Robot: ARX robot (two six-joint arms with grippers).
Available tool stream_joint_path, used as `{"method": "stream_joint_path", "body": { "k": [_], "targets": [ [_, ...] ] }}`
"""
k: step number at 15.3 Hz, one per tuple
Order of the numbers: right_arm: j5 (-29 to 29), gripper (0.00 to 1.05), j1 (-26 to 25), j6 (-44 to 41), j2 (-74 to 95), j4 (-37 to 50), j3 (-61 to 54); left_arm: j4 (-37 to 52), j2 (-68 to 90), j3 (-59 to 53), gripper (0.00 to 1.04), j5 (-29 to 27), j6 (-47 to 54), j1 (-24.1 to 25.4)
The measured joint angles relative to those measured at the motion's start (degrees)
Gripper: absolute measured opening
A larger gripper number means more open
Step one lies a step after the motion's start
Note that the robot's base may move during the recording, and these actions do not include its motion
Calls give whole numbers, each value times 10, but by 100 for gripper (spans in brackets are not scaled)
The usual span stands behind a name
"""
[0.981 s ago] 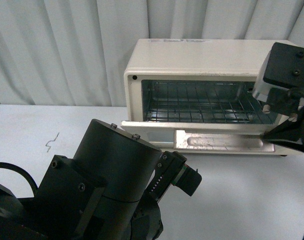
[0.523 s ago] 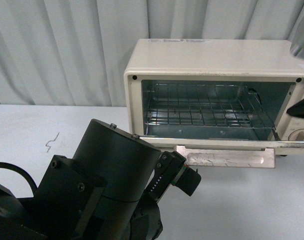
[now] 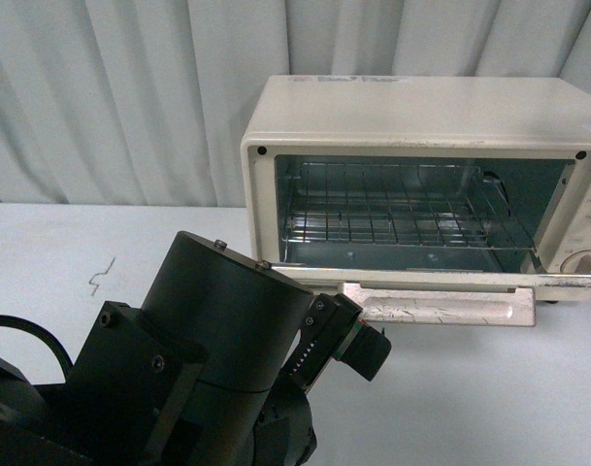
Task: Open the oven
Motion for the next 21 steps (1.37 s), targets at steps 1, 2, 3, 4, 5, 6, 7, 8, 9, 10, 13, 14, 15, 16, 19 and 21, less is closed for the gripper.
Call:
{"method": "stream_joint_path", "body": {
  "k": [1,2,3,4,5,6,7,8,9,10,13,14,15,16,19,21],
  "targets": [
    [0,75,0,0,0,0,0,0,0,0,98,0,0,0],
    [0,86,0,0,0,1,0,0,0,0,98,0,0,0],
    [0,97,0,0,0,1,0,0,0,0,98,0,0,0],
    [0,99,0,2,0,1,0,0,0,0,98,0,0,0],
    [179,75,17,199,-42,266,-133,0,0,0,98,0,0,0],
    [225,64,11,300,-65,335,-195,0,0,0,98,1,0,0],
    [234,53,0,383,-86,379,-239,0,0,0,98,-1,0,0],
    [232,43,-3,439,-106,405,-273,-1,0,0,98,-2,-1,0],
    [229,30,-3,473,-130,417,-309,0,0,0,98,-2,-1,0],
    [224,21,-5,487,-145,421,-333,0,0,0,98,-1,-1,0],
    [194,2,-48,506,-201,429,-404,-1,0,0,98,-2,-3,0],
    [190,2,-47,508,-220,429,-421,0,0,0,98,-2,-3,0],
    [188,2,-44,508,-237,427,-436,0,0,0,98,-1,-3,0],
    [188,2,-44,508,-254,423,-449,0,0,0,98,-1,-3,0],
    [189,2,-44,509,-309,401,-485,0,0,0,98,-2,-5,0],
    [189,2,-44,509,-329,390,-494,0,0,0,98,-2,-5,0]
  ]
}}
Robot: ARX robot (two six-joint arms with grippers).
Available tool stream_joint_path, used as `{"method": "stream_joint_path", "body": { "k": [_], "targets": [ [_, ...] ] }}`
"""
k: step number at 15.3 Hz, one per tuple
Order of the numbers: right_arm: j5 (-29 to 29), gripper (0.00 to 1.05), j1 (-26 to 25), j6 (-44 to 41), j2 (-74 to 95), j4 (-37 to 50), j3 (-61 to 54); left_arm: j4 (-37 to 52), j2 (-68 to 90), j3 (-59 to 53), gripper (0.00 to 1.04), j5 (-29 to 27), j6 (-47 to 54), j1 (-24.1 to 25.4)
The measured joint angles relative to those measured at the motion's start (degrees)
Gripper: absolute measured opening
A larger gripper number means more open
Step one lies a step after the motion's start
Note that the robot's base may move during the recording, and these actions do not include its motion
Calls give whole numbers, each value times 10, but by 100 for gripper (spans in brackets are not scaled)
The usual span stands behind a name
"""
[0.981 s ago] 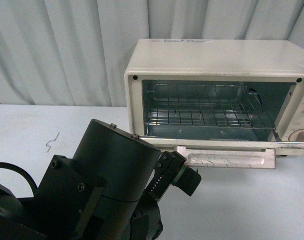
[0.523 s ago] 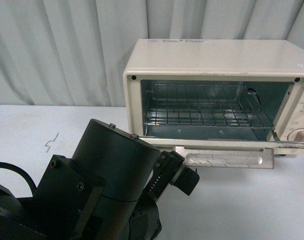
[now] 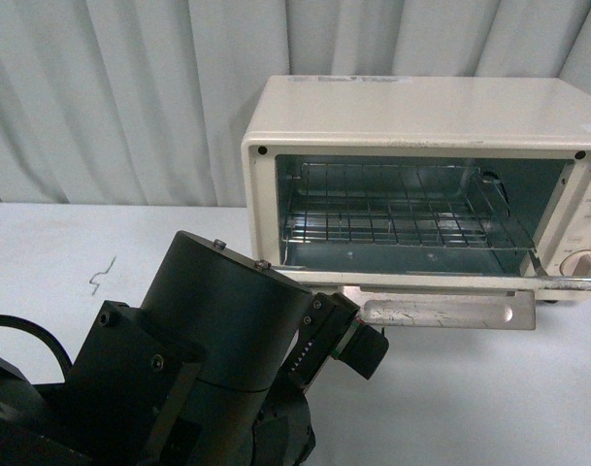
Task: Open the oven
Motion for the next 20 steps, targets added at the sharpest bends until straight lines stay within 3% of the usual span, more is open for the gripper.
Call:
{"method": "stream_joint_path", "body": {
  "k": [7,20],
  "targets": [
    [0,2,0,1,-156,-95,-55,0,0,0,98,0,0,0],
    [0,2,0,2,-316,-251,-55,0,0,0,98,0,-1,0]
  ]
}}
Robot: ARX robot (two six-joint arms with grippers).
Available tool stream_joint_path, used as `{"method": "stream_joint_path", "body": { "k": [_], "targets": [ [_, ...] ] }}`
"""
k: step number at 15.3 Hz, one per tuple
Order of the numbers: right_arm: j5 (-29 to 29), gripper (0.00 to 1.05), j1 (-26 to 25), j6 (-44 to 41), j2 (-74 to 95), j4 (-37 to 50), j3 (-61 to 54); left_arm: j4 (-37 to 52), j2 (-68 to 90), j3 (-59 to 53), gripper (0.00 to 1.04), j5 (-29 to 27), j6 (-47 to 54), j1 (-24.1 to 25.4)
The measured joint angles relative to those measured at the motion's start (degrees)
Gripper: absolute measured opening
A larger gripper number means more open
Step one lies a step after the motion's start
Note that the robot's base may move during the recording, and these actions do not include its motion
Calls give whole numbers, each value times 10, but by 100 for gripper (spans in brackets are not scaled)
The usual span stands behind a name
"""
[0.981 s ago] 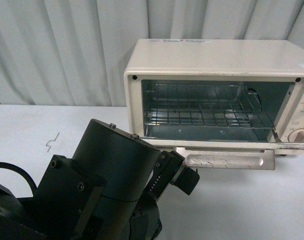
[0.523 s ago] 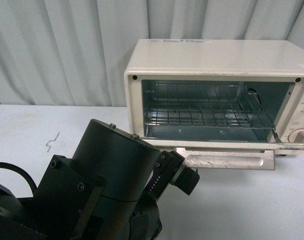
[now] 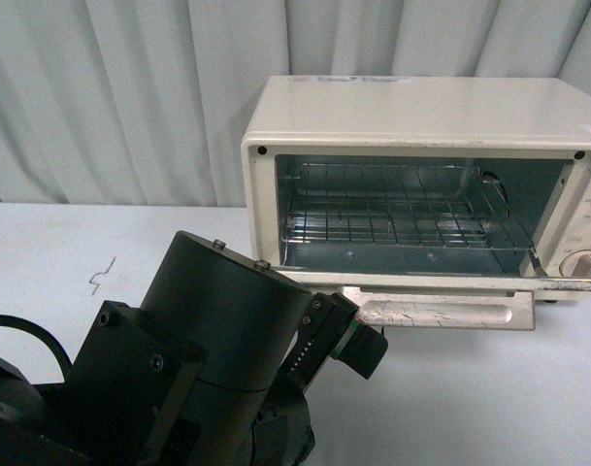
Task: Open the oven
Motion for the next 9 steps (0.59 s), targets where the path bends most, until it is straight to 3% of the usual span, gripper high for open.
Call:
{"method": "stream_joint_path", "body": {
  "k": [2,7,9],
  "targets": [
    [0,2,0,0,-90,-99,0,0,0,0,98,0,0,0],
    [0,3,0,0,-94,-100,0,0,0,0,98,-1,-4,0],
    [0,26,0,0,-94,-100,0,0,0,0,98,-1,-4,0]
  ]
}}
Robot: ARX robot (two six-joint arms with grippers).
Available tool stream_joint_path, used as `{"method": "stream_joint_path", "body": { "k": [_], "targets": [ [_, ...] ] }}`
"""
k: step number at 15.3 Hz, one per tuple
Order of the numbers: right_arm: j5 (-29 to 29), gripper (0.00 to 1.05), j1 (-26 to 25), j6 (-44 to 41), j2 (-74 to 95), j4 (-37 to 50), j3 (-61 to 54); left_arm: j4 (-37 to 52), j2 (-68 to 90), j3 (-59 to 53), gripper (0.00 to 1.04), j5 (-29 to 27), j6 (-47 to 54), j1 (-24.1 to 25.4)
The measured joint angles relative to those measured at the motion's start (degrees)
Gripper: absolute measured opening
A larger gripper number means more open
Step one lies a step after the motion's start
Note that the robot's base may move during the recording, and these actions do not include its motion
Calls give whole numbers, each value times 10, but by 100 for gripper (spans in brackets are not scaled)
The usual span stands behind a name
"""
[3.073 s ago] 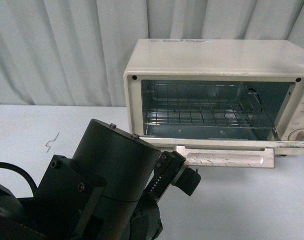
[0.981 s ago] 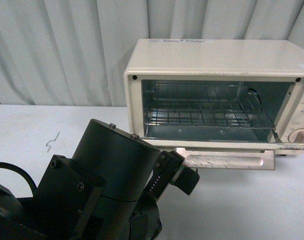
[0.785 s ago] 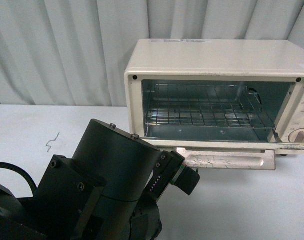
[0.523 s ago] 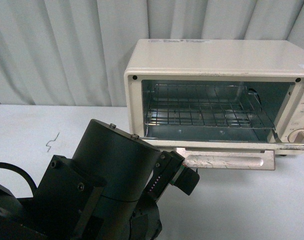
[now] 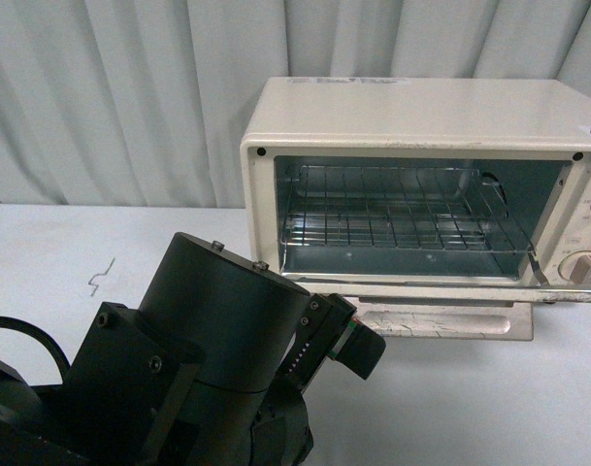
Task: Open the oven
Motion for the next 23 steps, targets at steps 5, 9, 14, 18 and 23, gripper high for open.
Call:
{"method": "stream_joint_path", "body": {
  "k": [5,9,14,18,23],
  "targets": [
    [0,81,0,0,0,0,0,0,0,0,98,0,0,0],
    [0,98,0,0,0,0,0,63,-8,-44,98,-137,63,-21],
    [0,98,0,0,0,0,0,113,-177,-187,98,-47,150,21],
    [0,98,0,0,0,0,0,-12,-451,-261,98,-66,271,93],
    [0,98,0,0,0,0,0,-76,-696,-254,92,-162,418,120]
  ]
}}
